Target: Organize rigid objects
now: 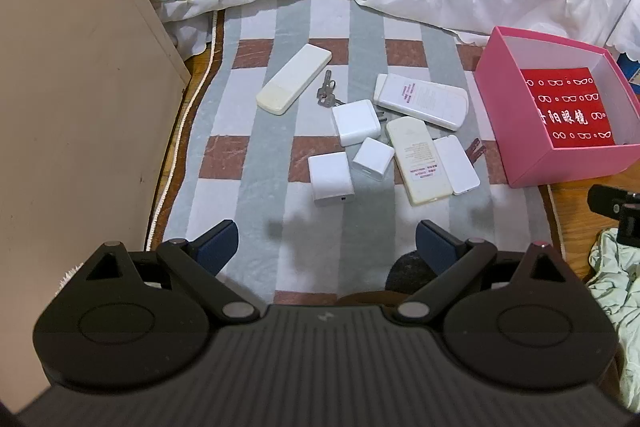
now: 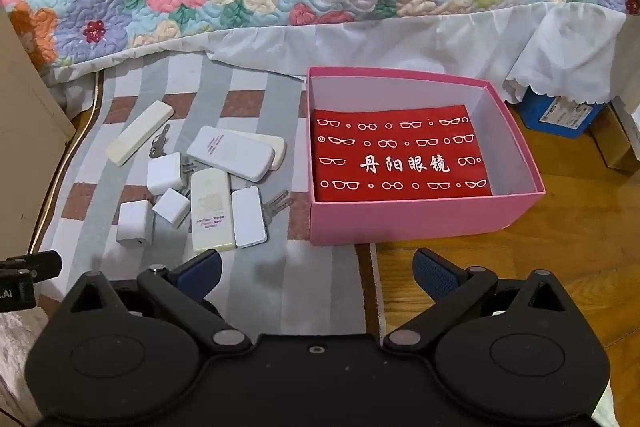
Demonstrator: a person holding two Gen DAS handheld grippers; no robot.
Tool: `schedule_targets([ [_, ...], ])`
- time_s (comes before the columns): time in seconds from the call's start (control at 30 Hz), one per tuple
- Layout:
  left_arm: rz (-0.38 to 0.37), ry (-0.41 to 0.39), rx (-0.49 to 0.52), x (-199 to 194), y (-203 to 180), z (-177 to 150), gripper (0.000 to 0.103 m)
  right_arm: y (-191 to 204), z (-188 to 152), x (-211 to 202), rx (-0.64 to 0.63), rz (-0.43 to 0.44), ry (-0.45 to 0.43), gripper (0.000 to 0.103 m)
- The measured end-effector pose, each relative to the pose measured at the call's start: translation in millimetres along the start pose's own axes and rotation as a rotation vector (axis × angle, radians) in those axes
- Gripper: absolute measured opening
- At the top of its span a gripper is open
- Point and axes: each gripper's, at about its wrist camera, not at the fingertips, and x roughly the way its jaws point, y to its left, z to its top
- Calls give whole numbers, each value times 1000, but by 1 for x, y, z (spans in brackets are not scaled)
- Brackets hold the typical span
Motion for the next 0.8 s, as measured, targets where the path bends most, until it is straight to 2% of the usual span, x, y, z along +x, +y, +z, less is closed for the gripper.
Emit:
schedule_targets([
  [0.27, -26, -8, -19, 6, 1, -4, 96, -1, -3, 4, 0, -5, 9, 103],
  [0.8, -23, -18, -16, 9, -6, -5, 96, 4, -5, 7, -12, -8, 11, 103],
])
